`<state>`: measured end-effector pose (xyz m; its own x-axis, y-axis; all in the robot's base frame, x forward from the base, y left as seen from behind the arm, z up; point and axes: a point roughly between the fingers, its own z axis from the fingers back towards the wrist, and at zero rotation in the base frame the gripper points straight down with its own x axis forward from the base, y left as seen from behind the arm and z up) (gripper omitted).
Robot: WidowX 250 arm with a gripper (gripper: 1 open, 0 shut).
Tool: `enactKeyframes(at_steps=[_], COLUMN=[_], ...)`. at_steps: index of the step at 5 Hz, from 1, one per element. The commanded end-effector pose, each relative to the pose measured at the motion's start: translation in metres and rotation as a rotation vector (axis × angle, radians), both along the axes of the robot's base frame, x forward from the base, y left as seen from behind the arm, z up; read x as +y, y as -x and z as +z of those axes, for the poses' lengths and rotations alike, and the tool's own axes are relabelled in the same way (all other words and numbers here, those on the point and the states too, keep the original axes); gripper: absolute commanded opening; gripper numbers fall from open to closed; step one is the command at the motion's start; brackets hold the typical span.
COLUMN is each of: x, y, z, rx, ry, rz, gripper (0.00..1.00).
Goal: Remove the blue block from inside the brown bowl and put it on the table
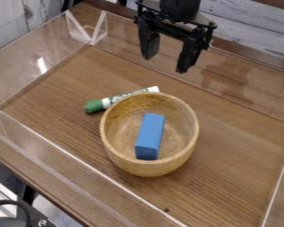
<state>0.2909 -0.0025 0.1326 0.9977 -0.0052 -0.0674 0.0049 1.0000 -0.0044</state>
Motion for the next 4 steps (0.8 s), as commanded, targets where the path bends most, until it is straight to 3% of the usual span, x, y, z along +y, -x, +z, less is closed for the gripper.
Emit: enactKeyframes(at_steps=[1,2,3,4], x=[-0.004,-0.012,-0.016,-0.019], y=[0.012,0.035,0.049,0.054], z=[-0.003,-0.001,0.001,-0.002], rx=[0.001,-0.031,-0.048,-0.048], ry=[-0.002,-0.001,-0.003,-0.002], rz=[0.021,0.066,0.092,0.095], gripper=[1.00,1.00,1.00,1.00])
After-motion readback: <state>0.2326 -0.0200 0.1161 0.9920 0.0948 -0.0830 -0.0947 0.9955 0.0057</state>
